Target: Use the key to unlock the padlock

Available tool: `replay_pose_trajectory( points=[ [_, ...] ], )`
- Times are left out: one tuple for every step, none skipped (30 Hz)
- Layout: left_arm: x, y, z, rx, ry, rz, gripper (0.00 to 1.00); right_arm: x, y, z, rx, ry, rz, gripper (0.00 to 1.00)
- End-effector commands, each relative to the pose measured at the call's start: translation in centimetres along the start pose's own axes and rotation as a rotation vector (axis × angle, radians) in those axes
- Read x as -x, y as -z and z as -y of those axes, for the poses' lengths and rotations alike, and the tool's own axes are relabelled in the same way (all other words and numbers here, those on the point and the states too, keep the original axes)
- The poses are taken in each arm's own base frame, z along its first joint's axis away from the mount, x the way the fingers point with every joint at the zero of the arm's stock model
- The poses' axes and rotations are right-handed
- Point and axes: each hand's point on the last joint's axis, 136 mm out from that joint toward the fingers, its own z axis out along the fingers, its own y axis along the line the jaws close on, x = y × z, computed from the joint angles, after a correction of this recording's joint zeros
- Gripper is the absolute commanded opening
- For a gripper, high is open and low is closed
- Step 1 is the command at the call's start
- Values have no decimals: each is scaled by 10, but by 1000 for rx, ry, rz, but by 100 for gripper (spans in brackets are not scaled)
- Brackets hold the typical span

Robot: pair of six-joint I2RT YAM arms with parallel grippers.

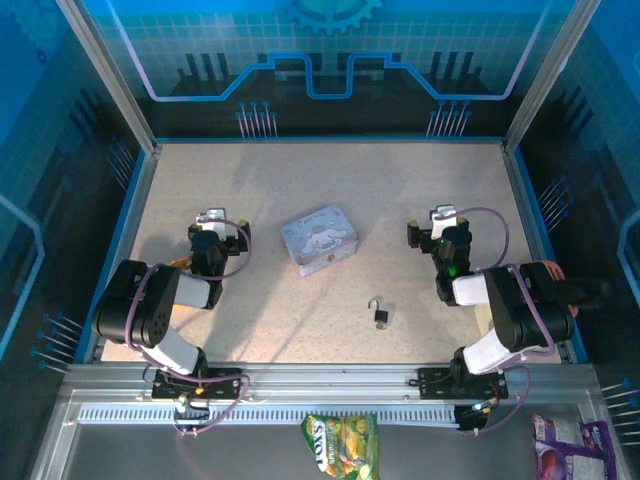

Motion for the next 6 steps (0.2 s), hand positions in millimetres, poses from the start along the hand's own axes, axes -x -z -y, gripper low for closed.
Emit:
replay_pose_trajectory(
  points=[
    [10, 0, -3, 9, 18, 25, 99, 5, -2, 7, -7, -32, 12, 100],
    [10, 0, -2, 8, 18, 26, 99, 5, -2, 8, -10, -31, 13, 100],
    [10, 0, -3, 10, 18, 25, 99, 7, -2, 8, -11, -32, 17, 100],
    [10, 0, -2, 9, 18, 26, 99, 6, -2, 8, -11, -31, 15, 100],
    [10, 0, -2, 8, 18, 25, 99, 6, -2, 8, -12, -31, 15, 100],
    [10, 0, -2, 8, 17, 26, 99, 6, -2, 7, -10, -30, 15, 100]
  ],
)
